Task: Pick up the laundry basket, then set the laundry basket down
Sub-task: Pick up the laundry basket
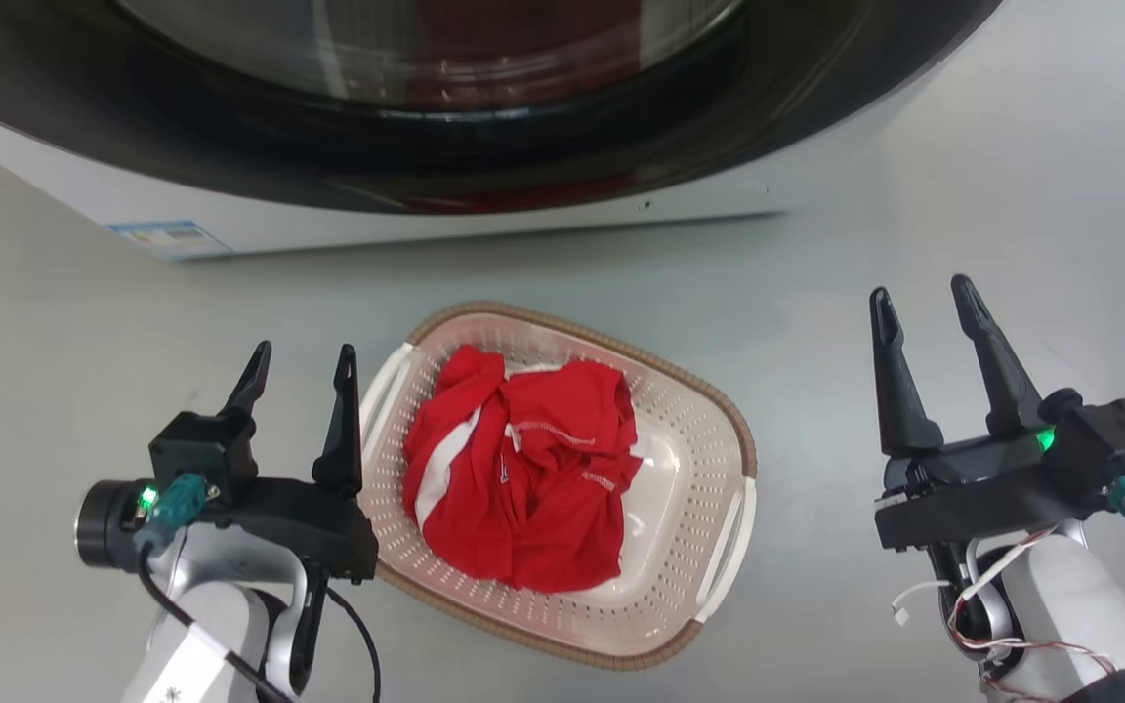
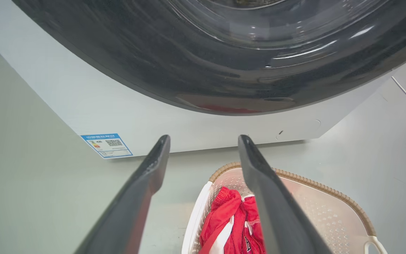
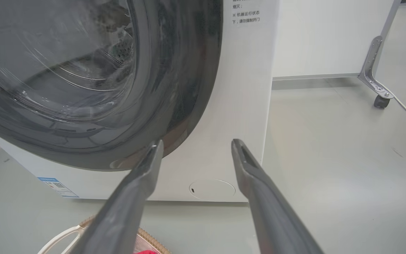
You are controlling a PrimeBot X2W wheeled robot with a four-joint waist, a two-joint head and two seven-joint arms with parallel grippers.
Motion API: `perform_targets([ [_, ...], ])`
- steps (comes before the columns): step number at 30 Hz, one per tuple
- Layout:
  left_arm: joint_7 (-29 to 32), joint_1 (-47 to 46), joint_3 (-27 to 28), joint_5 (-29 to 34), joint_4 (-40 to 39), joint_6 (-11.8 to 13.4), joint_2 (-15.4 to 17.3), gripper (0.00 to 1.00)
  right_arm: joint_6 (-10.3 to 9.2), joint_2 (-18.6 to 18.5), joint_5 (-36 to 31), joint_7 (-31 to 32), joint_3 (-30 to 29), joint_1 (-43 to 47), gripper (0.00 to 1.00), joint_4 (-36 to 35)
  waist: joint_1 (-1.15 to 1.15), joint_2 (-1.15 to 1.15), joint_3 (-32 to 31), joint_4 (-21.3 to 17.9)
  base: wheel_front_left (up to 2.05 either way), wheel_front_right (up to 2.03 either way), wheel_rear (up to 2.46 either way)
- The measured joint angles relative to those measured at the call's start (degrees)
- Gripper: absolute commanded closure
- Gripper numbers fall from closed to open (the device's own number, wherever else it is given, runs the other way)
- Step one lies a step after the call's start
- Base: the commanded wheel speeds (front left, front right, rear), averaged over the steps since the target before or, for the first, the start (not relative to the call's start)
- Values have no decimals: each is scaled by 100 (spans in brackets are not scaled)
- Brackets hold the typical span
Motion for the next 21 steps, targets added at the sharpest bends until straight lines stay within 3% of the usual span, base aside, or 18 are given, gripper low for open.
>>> perform_targets([
  [13,392,-711,-14,-9,616,-201,79,0,48,149,-83,-1,3,-522,0,-111,0,1,1111,-152,0,0,0],
  [21,619,-1195,70,-44,1282,-349,353,0,103,286,-85,-1,-16,-798,0,-8,0,0,1936,-384,0,0,0],
])
